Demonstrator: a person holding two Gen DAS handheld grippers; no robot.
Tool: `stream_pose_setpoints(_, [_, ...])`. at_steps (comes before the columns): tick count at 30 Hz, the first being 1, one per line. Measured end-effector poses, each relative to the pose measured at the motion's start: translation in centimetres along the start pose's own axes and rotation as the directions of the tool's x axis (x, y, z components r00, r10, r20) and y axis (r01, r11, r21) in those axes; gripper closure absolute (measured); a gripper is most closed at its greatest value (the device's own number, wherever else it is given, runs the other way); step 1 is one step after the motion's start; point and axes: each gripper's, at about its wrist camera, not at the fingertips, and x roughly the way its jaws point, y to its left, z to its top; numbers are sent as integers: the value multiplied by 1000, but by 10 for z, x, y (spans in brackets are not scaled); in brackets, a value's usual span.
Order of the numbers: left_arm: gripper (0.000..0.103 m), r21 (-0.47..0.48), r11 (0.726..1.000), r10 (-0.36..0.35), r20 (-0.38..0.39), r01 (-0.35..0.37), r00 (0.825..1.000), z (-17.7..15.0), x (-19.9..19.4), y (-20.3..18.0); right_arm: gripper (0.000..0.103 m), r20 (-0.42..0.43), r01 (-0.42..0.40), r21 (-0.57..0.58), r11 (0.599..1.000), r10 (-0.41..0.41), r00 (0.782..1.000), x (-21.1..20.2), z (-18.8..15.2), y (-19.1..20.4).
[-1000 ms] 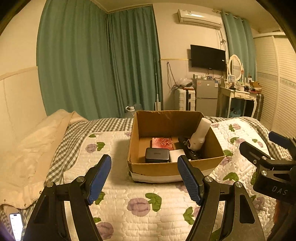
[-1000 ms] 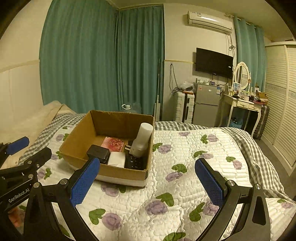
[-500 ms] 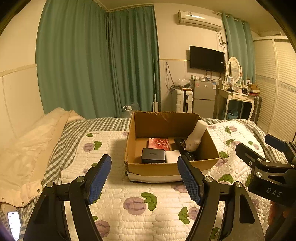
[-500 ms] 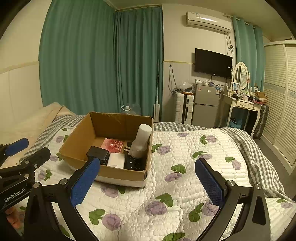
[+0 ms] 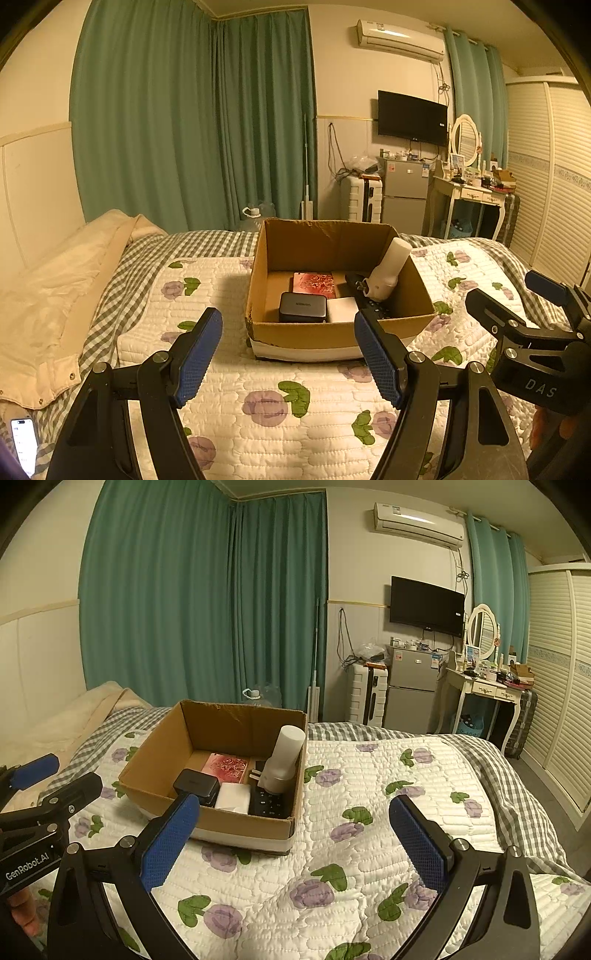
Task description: Organize rigid objects
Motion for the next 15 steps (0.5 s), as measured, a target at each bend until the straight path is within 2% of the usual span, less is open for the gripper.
stream_pose_setpoints(15, [26,0,1000,3,-4,-3,1000,-1,0,0,0,0,1,-4,1000,-1,1000,0,-2,2])
